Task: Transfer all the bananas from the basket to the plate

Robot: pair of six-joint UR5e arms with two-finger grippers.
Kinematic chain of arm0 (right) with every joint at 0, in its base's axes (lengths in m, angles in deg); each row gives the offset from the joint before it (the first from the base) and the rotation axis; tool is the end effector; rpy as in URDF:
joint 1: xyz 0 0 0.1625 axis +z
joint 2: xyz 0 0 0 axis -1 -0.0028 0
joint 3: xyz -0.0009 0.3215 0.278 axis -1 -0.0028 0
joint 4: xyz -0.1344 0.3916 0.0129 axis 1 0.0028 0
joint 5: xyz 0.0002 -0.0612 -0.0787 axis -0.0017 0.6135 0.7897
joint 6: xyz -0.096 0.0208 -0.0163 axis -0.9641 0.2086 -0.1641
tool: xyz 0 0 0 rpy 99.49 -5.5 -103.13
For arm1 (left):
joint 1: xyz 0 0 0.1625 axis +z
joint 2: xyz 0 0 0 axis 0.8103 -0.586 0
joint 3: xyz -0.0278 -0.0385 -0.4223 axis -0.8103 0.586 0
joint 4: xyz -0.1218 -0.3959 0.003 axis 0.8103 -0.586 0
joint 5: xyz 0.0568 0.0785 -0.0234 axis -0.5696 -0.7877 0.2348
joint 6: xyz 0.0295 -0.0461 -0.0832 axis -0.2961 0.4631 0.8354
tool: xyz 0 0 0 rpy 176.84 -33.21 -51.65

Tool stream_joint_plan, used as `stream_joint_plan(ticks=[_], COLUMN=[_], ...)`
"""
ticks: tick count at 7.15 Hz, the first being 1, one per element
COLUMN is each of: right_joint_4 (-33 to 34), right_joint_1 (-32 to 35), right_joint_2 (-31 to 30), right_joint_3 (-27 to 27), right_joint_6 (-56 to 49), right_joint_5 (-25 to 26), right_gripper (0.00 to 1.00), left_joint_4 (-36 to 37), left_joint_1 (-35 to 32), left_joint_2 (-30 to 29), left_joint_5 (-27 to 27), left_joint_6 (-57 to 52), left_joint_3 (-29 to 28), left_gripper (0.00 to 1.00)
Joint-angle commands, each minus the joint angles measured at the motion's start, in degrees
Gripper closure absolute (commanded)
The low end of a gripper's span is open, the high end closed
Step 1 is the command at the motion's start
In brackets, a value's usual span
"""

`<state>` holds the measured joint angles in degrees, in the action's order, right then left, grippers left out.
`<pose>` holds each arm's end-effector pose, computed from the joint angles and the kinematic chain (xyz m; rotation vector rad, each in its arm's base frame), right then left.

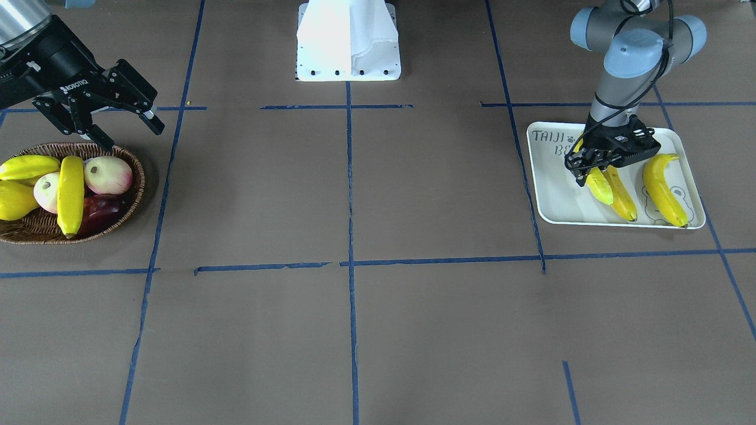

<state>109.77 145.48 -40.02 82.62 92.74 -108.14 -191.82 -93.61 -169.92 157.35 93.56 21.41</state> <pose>-0.2097 -0.4450 0.2800 0.2929 -1.1137 0.1094 0.3067 -0.4073 0.5260 0.1830 0.6315 -0.3344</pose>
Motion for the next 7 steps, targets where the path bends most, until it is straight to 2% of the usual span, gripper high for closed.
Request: stream_joint_plan(ticks=[1,2,3,4,5,7], right_joint_4=[-0.1,-0.2,-0.2,-0.3,-0.3,0.4], right_joint_1=[0.3,1.3,2.5,4.8,6.0,5.9], right_joint_2=[-1.6,-3.6,-7.0,-11.2,-14.9,-18.2], right_joint_3=[0.3,0.5,1.2,1.2,1.2,-0.8], right_joint_6=[-1.9,-4.8,-9.6,-15.6,-20.5,-25.1], right_joint_5=[-0.1,-0.2,-1.0,-3.6,-5.5,-3.7], right_gripper=[0.0,0.0,0.0,0.0,0.0,0.0], left_joint_4=[0.1,0.3,0.5,0.6,0.5,0.5], left_joint_1=[-0.1,-0.7,-3.7,-8.4,-11.5,-11.7], left_joint_2=[-0.1,-0.1,-0.9,-1.1,-1.2,-1.4], left_joint_5=[-0.9,-0.5,3.9,12.0,16.8,17.0], left_joint_6=[-2.6,-6.6,-7.2,-7.3,-7.3,-7.2], left_joint_3=[-0.2,1.0,1.2,1.4,2.5,3.6], left_gripper=[0.0,0.0,0.0,0.0,0.0,0.0])
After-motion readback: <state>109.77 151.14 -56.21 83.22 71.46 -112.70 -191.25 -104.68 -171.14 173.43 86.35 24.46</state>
